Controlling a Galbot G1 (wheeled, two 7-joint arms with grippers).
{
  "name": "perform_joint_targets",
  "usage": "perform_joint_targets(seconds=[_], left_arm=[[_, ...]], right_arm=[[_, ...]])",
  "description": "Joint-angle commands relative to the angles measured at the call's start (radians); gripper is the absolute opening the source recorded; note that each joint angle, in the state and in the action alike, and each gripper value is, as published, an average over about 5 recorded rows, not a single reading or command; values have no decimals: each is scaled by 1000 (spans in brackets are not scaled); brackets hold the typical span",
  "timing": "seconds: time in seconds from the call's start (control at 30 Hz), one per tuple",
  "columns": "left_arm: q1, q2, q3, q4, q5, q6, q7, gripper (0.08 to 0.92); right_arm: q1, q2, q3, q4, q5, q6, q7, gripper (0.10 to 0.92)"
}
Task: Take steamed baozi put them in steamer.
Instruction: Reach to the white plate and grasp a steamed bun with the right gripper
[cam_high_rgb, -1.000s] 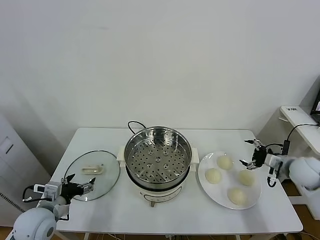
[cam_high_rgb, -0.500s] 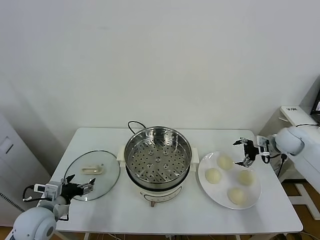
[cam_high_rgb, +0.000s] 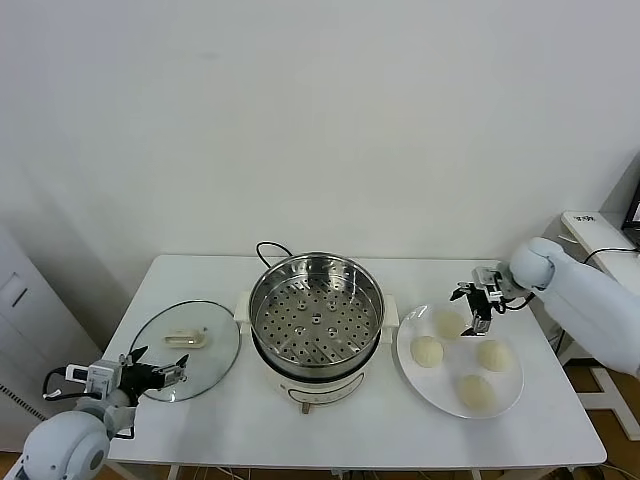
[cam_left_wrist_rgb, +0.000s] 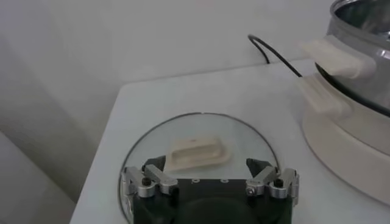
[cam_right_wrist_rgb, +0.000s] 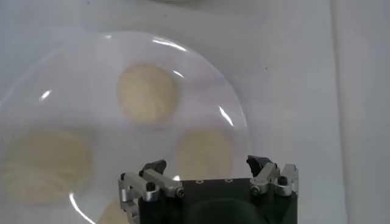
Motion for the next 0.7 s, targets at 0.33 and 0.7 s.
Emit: perform_joint_targets(seconds=[0.33, 0.7], left_arm=[[3, 4, 0, -1, 0, 0, 1, 823], [7, 5, -2, -6, 0, 0, 1, 823]], right_arm=[[-22, 93, 13, -110, -81, 12, 8, 782], [-37, 90, 32, -97, -94, 14, -9, 580]])
